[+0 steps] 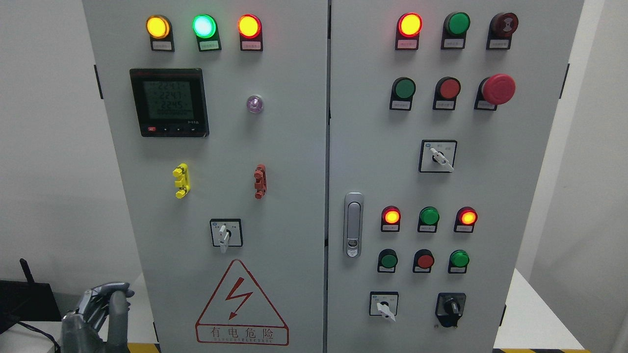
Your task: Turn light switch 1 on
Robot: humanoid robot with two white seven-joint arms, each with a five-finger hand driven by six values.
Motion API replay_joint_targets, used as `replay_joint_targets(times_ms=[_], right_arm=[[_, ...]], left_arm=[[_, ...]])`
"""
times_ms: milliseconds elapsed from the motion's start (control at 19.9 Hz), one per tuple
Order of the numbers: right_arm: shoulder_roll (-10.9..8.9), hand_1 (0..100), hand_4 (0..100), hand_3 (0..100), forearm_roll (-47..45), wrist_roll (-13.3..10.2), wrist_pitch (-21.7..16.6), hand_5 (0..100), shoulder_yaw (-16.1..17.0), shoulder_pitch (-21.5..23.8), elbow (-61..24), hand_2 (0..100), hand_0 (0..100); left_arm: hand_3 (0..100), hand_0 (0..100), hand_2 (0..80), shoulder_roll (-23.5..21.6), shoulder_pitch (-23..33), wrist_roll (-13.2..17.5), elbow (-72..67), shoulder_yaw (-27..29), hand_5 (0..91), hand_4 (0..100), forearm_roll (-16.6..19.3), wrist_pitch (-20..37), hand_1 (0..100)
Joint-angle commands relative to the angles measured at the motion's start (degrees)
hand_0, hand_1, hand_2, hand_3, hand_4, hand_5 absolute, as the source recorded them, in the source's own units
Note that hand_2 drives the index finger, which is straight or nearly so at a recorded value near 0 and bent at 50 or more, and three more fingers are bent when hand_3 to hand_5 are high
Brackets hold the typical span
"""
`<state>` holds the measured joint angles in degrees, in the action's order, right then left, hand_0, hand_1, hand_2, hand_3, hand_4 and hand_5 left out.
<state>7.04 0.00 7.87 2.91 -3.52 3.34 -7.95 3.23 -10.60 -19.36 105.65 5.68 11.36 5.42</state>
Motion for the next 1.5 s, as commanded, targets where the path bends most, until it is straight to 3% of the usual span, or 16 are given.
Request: replay_joint_targets(times_ms=[0,150,502,752,953,1154,1455], right_arm=[[-0.01,39,0,0,-1.1,0.0,0.0,0,0.0,0.0,0.0,0,12],[-0.01,39,0,0,-1.1,0.0,0.0,0,0.0,0.0,0.0,0,12],[-0.01,39,0,0,-1.1,0.0,0.0,0,0.0,0.0,0.0,0,12],[-0.01,39,0,0,-1.0,0.0,0.0,0,0.0,0.0,0.0,0,12],[-0.01,39,0,0,-1.1,0.0,0.0,0,0.0,0.0,0.0,0,12],[-0.01,39,0,0,-1.1,0.0,0.0,0,0.0,0.0,0.0,0,12],[-0.01,39,0,0,-1.0,0.0,0.0,0,0.0,0.0,0.0,0,12]], left_arm=[[69,1,54.1,2.0,-2.8,-2.0,1.9,-11.8,60.3,73,3.1,-2.9,37],[71,0,55.4,2.1,-3.5,-5.8,1.9,-12.9,61.2,74,5.4,-7.1,43],[72,0,57.4,2.1,-3.5,-6.5,1.7,-13.1,64.2,76,6.4,-13.7,48],[73,0,57.8,2.2,-4.8,-9.5,1.7,-14.4,64.8,76,7.7,-18.9,51],[73,1,56.9,2.4,-5.8,-10.3,1.6,-15.3,65.0,76,7.8,-20.5,52],[73,3,56.4,2.5,-8.5,-13.7,1.1,-16.6,65.0,76,7.7,-24.2,53],[73,6,56.1,2.6,-9.7,-14.2,-0.3,-16.9,64.9,76,7.5,-25.8,53]])
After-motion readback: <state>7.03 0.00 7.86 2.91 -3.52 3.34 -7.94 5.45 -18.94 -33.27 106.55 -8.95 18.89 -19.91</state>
